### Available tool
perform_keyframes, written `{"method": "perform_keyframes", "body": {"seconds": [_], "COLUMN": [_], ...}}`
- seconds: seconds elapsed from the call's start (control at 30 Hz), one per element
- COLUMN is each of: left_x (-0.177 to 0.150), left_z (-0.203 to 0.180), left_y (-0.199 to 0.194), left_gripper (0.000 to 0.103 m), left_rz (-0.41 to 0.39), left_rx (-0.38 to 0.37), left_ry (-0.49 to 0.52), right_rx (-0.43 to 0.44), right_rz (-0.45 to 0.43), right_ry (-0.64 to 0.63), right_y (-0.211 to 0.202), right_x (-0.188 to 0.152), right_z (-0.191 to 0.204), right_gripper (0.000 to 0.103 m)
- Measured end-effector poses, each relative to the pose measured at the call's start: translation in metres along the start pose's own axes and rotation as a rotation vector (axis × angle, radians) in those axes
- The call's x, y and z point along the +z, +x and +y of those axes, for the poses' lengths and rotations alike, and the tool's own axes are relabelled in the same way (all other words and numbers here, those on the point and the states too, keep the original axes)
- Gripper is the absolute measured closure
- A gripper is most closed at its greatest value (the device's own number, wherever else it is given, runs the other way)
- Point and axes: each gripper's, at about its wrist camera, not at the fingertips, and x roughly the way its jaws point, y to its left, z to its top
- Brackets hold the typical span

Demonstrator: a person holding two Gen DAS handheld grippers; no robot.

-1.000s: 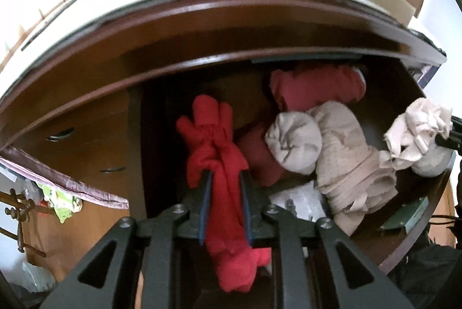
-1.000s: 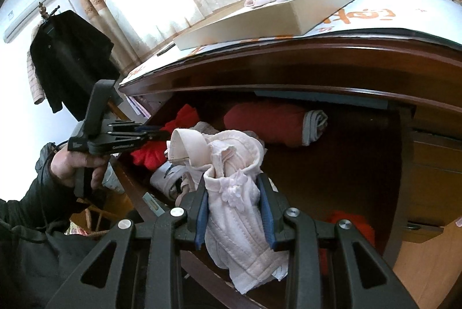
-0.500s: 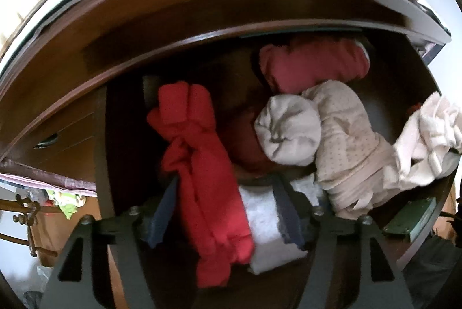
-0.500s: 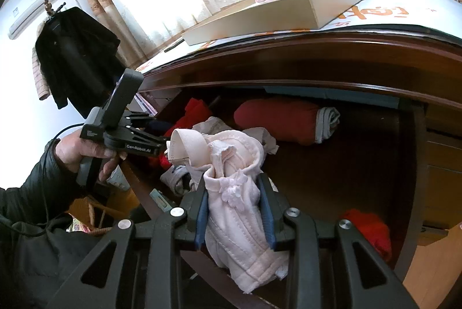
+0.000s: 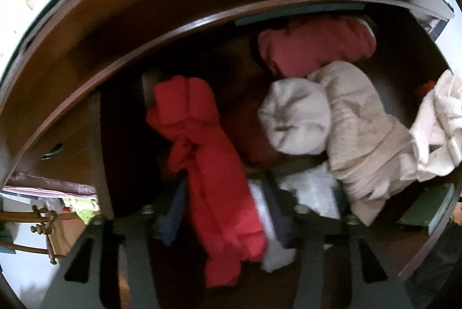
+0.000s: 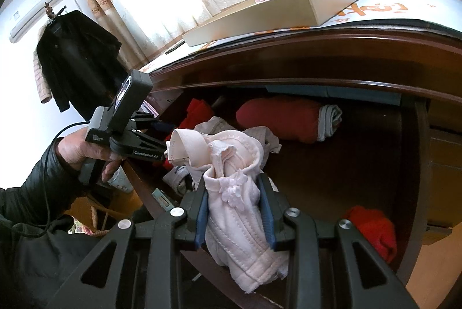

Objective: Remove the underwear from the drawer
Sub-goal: 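Lift both held garments up out of the drawer above the table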

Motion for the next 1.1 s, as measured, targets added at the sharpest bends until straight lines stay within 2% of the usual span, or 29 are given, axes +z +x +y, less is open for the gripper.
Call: {"method": "perform_keyframes", "body": {"seconds": [0.17, 0.37, 0.77, 0.93, 0.97, 1.1], "left_x": [-0.008, -0.022, -0.049, -0.054, -0.056, -0.059], "left_z": [0.004, 0.010, -0.001, 0.004, 0.014, 0.016], "left_y": [-0.007, -0.018, -0.049, -0.063, -0.059, -0.061], "left_gripper": [0.073, 0.077, 0.078, 0.078, 0.078, 0.078], "left_rz": [-0.042, -0.118, -0.273, -0.352, -0.367, -0.404], "left_rx": [-0.009, -0.022, -0.012, -0.027, -0.031, -0.039], "left_ry": [-0.021, -0.057, -0.088, -0.110, -0.116, -0.131], "right_rx": [0.002, 0.000, 0.004, 0.014, 0.018, 0.021], "right_rz": [-0.010, -0.045, -0.081, -0.104, -0.111, -0.131], "right_ry": [0.005, 0.015, 0.008, 0.001, 0.001, 0.000], "right_y": [-0.001, -0.008, -0.010, -0.013, -0.015, -0.018], "right_x": [0.001, 0.002, 0.006, 0.010, 0.011, 0.012], "right_z": [0.000, -0.002, 0.001, 0.004, 0.005, 0.004], "right_gripper": [0.069, 0.069, 0.069, 0.069, 0.069, 0.069]}}
